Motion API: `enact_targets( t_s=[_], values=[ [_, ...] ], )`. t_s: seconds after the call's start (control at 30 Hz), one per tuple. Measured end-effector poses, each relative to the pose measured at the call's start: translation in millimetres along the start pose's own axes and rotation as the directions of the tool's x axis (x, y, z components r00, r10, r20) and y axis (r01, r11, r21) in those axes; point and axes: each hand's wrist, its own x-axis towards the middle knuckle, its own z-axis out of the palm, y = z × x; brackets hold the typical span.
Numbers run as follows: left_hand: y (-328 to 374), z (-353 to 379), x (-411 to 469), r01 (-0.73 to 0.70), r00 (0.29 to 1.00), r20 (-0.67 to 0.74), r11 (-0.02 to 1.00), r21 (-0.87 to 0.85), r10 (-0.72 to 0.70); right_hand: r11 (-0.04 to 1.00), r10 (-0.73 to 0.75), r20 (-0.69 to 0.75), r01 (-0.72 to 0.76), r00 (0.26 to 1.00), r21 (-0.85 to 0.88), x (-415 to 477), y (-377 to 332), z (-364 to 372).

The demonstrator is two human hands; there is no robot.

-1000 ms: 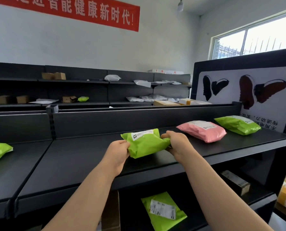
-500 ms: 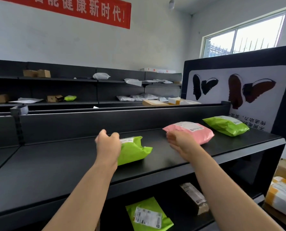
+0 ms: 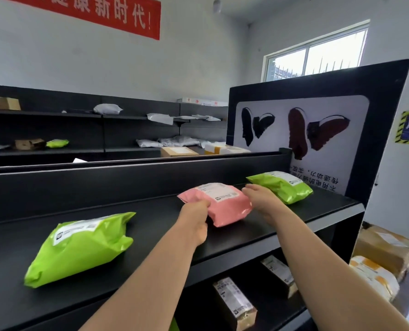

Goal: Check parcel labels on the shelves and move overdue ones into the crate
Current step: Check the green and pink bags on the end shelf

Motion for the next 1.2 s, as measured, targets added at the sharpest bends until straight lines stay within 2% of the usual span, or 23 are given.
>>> enact_targets(
  t_s=[0.17,0.33,0.47,0.67,0.83,1.2],
  values=[
    [-11,2,20,-0.057,0.998,-0.035,0.997,0.052,0.059,0.960,0.121,0.088,-0.139,0.989,0.244,7,11,4],
    [-15,-15,-3,-0.180,0.983,0.057,0.965,0.193,0.172,0.922,0.035,0.126,-0.080,0.991,0.378,-21,19,0],
    [-16,-29,-27,-0.207,0.972,0.147,0.963,0.175,0.182,0.908,-0.084,0.088,0.039,0.993,0.417,-53,28,-1],
    [-27,-37,-44,-0.165,0.969,0.182,0.986,-0.020,0.166,0.843,-0.135,-0.017,0.124,0.991,0.524,-92,43,-1],
    [-40,-41,-52,-0.200,0.962,0.193,0.980,0.006,0.195,0.807,-0.125,-0.088,0.152,0.988,0.570,-113,48,0],
    [-40,-37,-57,-0.206,0.962,0.188,0.978,0.024,0.198,0.803,-0.120,-0.086,0.148,0.989,0.577,-118,43,-5]
  ],
)
